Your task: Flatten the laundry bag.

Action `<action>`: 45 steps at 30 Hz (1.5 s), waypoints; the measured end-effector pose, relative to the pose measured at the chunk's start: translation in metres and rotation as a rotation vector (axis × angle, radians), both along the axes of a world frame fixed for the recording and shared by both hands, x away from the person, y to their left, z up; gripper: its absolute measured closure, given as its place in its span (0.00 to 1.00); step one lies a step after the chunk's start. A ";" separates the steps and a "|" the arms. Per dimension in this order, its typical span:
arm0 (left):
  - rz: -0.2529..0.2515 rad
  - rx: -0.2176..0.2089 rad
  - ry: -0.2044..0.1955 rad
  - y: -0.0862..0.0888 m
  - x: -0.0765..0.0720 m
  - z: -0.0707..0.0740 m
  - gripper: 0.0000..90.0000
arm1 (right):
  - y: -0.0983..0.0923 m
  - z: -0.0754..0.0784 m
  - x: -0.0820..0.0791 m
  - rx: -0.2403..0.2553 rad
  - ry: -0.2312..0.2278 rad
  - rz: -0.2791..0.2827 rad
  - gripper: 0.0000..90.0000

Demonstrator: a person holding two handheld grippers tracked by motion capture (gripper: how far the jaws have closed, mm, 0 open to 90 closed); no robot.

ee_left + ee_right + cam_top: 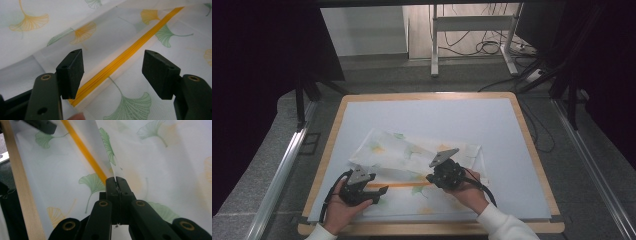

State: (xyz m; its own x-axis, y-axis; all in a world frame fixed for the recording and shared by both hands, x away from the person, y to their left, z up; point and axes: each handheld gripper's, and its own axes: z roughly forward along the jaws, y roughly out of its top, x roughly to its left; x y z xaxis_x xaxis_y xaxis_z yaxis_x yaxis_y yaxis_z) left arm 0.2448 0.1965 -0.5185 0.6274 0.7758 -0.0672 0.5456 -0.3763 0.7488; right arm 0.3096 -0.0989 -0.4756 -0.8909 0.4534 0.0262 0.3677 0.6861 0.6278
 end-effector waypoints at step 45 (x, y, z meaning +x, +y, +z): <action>-0.058 0.056 0.075 -0.009 0.006 -0.011 0.38 | -0.060 0.031 0.097 0.009 -0.099 -0.271 0.99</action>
